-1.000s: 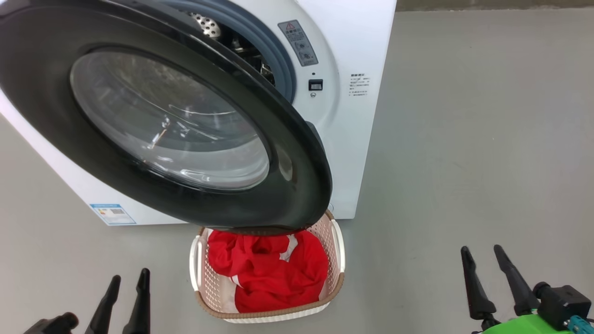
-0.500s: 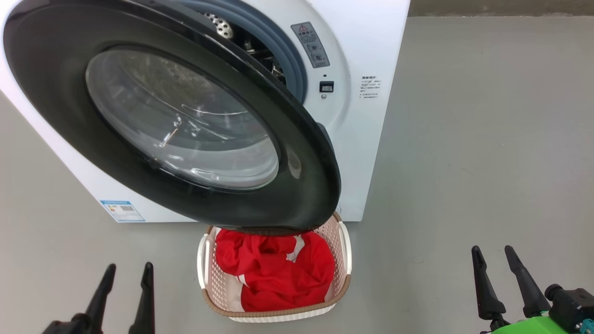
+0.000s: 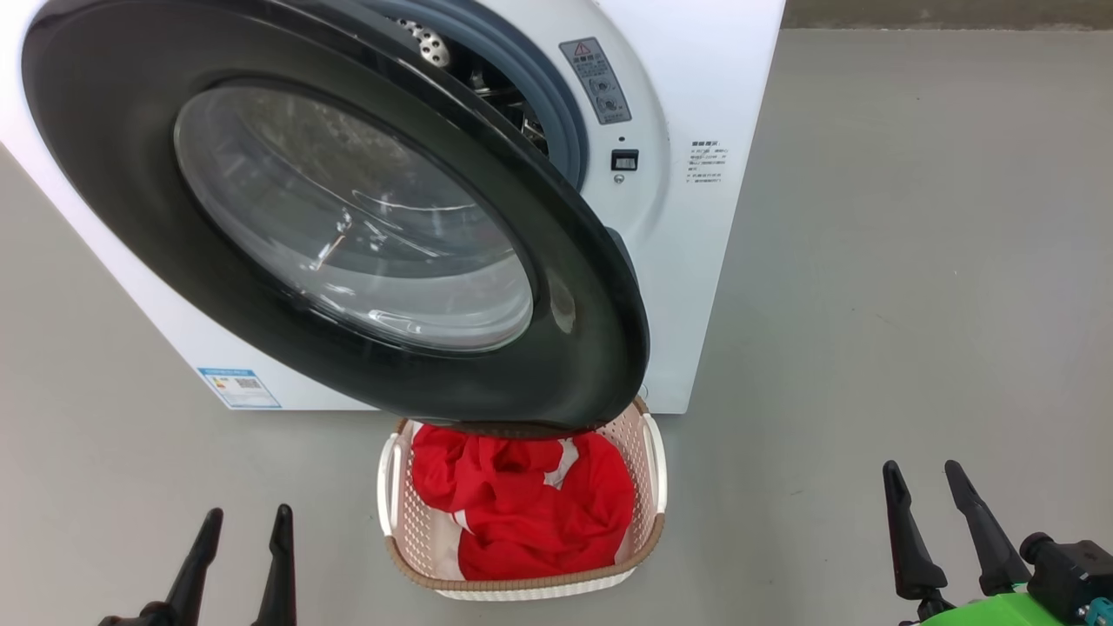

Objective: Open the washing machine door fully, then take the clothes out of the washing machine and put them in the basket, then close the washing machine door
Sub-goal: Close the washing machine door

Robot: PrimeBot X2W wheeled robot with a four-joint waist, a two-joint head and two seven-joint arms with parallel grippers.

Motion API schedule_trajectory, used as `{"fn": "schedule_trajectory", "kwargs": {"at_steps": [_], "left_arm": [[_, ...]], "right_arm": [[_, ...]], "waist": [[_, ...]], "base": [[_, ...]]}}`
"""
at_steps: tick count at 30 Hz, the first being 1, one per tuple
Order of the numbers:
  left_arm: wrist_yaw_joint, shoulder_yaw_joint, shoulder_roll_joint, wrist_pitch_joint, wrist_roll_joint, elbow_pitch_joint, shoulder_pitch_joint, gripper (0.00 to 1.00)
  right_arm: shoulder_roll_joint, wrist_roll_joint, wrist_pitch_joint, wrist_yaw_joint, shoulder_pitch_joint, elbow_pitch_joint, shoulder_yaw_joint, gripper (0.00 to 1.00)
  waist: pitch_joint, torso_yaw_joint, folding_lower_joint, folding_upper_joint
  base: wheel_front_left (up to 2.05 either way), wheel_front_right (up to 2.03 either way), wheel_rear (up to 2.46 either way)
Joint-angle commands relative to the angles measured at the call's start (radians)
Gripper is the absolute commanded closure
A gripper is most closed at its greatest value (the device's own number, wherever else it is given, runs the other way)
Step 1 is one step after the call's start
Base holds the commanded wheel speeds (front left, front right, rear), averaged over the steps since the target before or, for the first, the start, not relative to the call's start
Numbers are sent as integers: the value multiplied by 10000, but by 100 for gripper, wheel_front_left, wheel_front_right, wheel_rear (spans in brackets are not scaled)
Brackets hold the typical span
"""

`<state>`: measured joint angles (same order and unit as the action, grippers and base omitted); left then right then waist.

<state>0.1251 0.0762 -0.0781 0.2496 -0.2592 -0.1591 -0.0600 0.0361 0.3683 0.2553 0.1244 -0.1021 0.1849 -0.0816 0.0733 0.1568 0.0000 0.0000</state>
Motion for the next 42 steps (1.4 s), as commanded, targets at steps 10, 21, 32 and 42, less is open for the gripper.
{"fn": "schedule_trajectory", "kwargs": {"at_steps": [10,21,32,42], "left_arm": [[56,303,-24,122,35,358,286,0],[56,212,202,122,-62,319,492,0],[56,-62,276,122,-529,212,629,0],[56,-308,278,122,-863,155,953,0]], "right_arm": [[141,105,65,63,279,-223,657,100],[141,347,65,63,1603,143,2549,100],[210,379,65,63,3364,824,3746,100],[411,365,65,63,4268,934,3528,100]], "waist": [[45,129,0,0],[110,757,0,0],[419,1755,0,0],[1017,2210,0,0]], "base": [[0,0,0],[0,0,0],[0,0,0],[0,0,0]]}}
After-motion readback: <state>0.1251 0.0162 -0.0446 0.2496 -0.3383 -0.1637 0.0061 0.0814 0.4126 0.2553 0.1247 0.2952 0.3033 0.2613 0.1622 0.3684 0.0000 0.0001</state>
